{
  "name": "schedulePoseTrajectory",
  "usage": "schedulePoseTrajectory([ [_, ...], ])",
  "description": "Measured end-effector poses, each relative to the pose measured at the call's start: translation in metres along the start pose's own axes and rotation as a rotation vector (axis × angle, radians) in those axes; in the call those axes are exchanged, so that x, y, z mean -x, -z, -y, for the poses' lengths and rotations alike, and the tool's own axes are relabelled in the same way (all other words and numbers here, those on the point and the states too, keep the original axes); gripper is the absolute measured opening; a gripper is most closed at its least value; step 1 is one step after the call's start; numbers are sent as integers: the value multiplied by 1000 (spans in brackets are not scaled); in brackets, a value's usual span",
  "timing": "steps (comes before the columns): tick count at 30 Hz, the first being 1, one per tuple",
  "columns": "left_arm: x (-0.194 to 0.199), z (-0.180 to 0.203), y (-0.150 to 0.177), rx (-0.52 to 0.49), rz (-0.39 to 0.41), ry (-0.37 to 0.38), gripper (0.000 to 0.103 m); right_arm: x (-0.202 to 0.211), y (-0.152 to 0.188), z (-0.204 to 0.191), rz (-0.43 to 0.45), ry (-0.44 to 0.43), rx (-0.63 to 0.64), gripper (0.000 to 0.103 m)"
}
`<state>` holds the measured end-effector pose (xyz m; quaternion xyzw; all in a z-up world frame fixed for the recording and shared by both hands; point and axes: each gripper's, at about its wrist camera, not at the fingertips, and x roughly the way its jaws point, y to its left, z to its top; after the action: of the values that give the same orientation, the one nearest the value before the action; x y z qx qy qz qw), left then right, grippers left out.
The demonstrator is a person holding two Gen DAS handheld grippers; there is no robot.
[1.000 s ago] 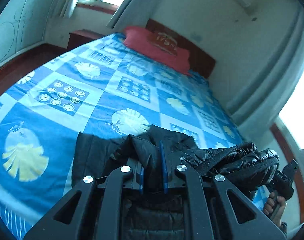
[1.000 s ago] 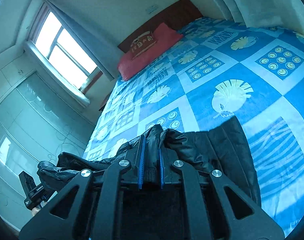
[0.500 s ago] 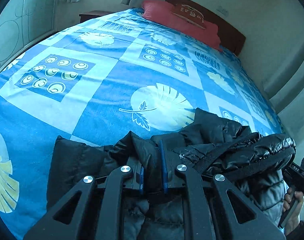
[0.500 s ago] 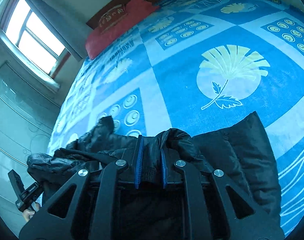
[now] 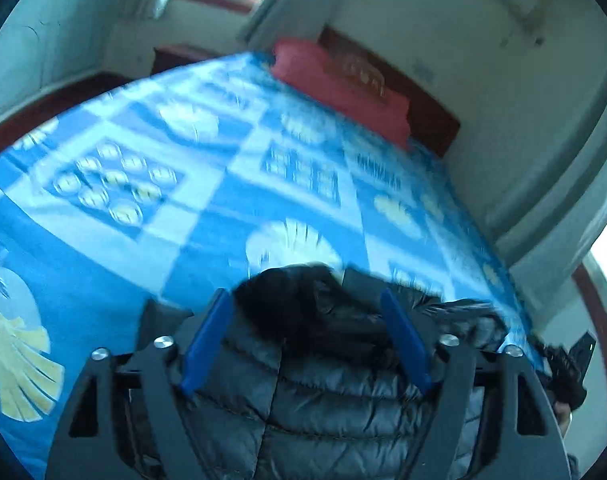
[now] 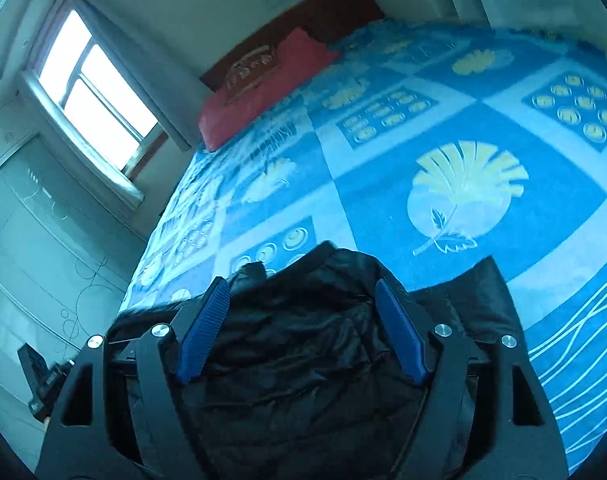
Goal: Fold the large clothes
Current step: 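Lay the folded hem down and open both grippers over the jacket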
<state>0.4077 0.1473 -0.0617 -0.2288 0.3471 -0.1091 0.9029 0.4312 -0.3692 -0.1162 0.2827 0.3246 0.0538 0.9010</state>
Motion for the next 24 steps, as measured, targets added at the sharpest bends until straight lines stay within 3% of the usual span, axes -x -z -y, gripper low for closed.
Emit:
schedulePoseTrajectory([
  [3,14,3,-9,6,40,-16,77,5,3,-18,8,26,75,75],
  [5,8,10,-9,-29,20,-39,77,-6,6,-33,-22,63,143,73],
  [10,-35,44,3,-187,-76,-116,77,-56,15,-60,-96,127,248,69],
  [13,-72,54,12,-262,-118,-225,77,-89,20,-68,-135,173,298,69],
  [17,-106,36,19,-246,-167,-324,77,-124,34,-65,-193,254,365,69],
  [21,-127,9,30,-169,-211,-312,80,-140,45,-54,-203,266,354,70],
  [24,-128,11,29,-170,-225,-321,81,-140,44,-54,-203,271,355,70],
])
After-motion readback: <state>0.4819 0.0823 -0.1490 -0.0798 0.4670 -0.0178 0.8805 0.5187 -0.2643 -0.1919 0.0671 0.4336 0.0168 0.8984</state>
